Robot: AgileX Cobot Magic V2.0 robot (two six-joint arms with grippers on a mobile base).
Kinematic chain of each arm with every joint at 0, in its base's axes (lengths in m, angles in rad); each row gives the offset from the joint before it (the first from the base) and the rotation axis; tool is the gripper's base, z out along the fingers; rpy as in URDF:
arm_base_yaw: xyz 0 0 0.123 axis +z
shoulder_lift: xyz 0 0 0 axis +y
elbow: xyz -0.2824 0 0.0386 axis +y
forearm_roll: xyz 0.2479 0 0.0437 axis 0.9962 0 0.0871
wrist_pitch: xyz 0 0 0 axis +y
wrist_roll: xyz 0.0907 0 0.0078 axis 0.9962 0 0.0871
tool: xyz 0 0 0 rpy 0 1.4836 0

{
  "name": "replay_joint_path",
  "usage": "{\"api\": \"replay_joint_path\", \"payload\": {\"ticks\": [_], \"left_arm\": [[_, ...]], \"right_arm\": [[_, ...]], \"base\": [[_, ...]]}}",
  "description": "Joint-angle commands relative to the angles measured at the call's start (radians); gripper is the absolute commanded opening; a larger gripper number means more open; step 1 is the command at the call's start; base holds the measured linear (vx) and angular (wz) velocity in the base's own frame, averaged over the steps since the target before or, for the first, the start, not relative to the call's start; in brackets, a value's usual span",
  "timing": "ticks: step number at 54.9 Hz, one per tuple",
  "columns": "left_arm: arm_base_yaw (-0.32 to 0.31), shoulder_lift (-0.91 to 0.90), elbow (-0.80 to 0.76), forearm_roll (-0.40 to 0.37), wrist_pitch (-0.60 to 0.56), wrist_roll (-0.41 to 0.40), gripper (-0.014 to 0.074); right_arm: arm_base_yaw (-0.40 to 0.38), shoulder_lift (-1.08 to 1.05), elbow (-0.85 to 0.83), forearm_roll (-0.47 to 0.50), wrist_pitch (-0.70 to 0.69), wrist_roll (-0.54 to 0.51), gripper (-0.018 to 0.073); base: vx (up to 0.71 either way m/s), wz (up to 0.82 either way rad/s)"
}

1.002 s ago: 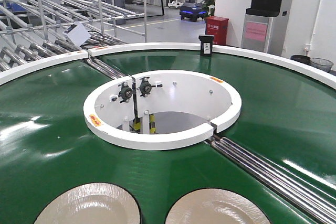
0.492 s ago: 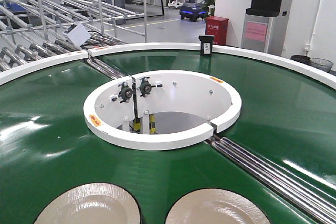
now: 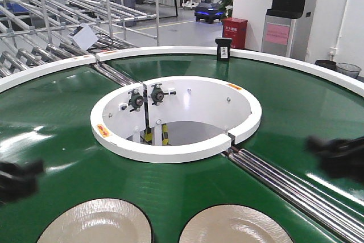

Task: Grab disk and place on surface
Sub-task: 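Grasp each beige plate's rim with left and right grippers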

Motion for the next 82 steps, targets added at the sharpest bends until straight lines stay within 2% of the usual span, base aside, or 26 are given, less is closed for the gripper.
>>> {"api": "replay_joint_path", "payload": {"ticks": [1, 2, 5, 6, 7, 9, 10, 13, 16, 21, 24, 31, 34, 37, 43, 47, 56, 69, 77, 82], "left_arm": [[-0.057, 0.051, -0.036, -0.244, -0.007, 0.185, 0.0457], [-0.066, 0.069, -0.036, -0.291, 0.009, 0.245, 0.0455], [-0.08, 0.113, -0.038, -0.515, 0.084, 0.427, 0.0452], [-0.08, 0.124, -0.042, -0.566, 0.108, 0.498, 0.0452], [-0.08, 0.148, -0.047, -0.665, 0.149, 0.57, 0.0452], [-0.076, 0.181, -0.058, -0.777, 0.239, 0.704, 0.0452], [-0.072, 0.197, -0.065, -0.857, 0.293, 0.762, 0.0452], [-0.059, 0.23, -0.077, -0.975, 0.373, 0.875, 0.0452], [-0.035, 0.253, -0.089, -1.029, 0.398, 0.913, 0.0452], [0.046, 0.268, -0.096, -1.033, 0.391, 0.895, 0.0452], [0.126, 0.272, -0.095, -1.008, 0.409, 0.863, 0.0452], [0.363, 0.303, -0.093, -0.914, 0.465, 0.836, 0.0452], [0.449, 0.331, -0.093, -0.9, 0.475, 0.818, 0.0452], [0.517, 0.367, -0.093, -0.901, 0.476, 0.814, 0.0452], [0.597, 0.469, -0.093, -0.906, 0.519, 0.86, 0.0452], [0.606, 0.535, -0.094, -0.907, 0.542, 0.898, 0.0452], [0.589, 0.67, -0.143, -0.988, 0.625, 1.012, 0.0452], [0.527, 0.763, -0.224, -0.993, 0.633, 1.018, 0.0452], [0.472, 0.824, -0.235, -1.023, 0.653, 1.061, 0.0447], [0.447, 0.859, -0.235, -1.065, 0.671, 1.077, 0.0372]], "right_arm": [[0.092, 0.099, -0.096, 0.157, 0.066, -0.105, 0.0554], [0.112, 0.118, -0.114, 0.188, 0.094, -0.143, 0.0552], [0.15, 0.195, -0.161, 0.329, 0.175, -0.258, 0.0551], [0.157, 0.223, -0.178, 0.386, 0.208, -0.304, 0.0551], [0.162, 0.257, -0.193, 0.465, 0.241, -0.36, 0.0551], [0.162, 0.297, -0.217, 0.564, 0.297, -0.428, 0.0551], [0.161, 0.319, -0.234, 0.619, 0.336, -0.466, 0.0551], [0.156, 0.367, -0.257, 0.729, 0.398, -0.545, 0.0551], [0.136, 0.401, -0.266, 0.808, 0.436, -0.586, 0.0551], [0.069, 0.424, -0.266, 0.848, 0.476, -0.596, 0.0551], [0.005, 0.429, -0.264, 0.849, 0.514, -0.594, 0.0551], [-0.184, 0.437, -0.263, 0.852, 0.62, -0.594, 0.0551], [-0.271, 0.437, -0.263, 0.854, 0.645, -0.596, 0.0551], [-0.339, 0.437, -0.263, 0.854, 0.657, -0.599, 0.0551], [-0.432, 0.437, -0.263, 0.853, 0.672, -0.599, 0.0549], [-0.449, 0.437, -0.263, 0.856, 0.664, -0.599, 0.0549], [-0.442, 0.437, -0.263, 0.862, 0.641, -0.612, 0.0549], [-0.446, 0.437, -0.263, 0.89, 0.64, -0.625, 0.0549], [-0.446, 0.437, -0.263, 0.892, 0.64, -0.625, 0.0549], [-0.446, 0.437, -0.263, 0.892, 0.64, -0.625, 0.0549]], "base": [[0.0, 0.0], [0.0, 0.0], [0.0, 0.0], [0.0, 0.0], [0.0, 0.0], [0.0, 0.0], [0.0, 0.0], [0.0, 0.0], [0.0, 0.0], [0.0, 0.0], [0.0, 0.0], [0.0, 0.0], [0.0, 0.0], [0.0, 0.0], [0.0, 0.0], [0.0, 0.0], [0.0, 0.0], [0.0, 0.0], [0.0, 0.0], [0.0, 0.0]]}}
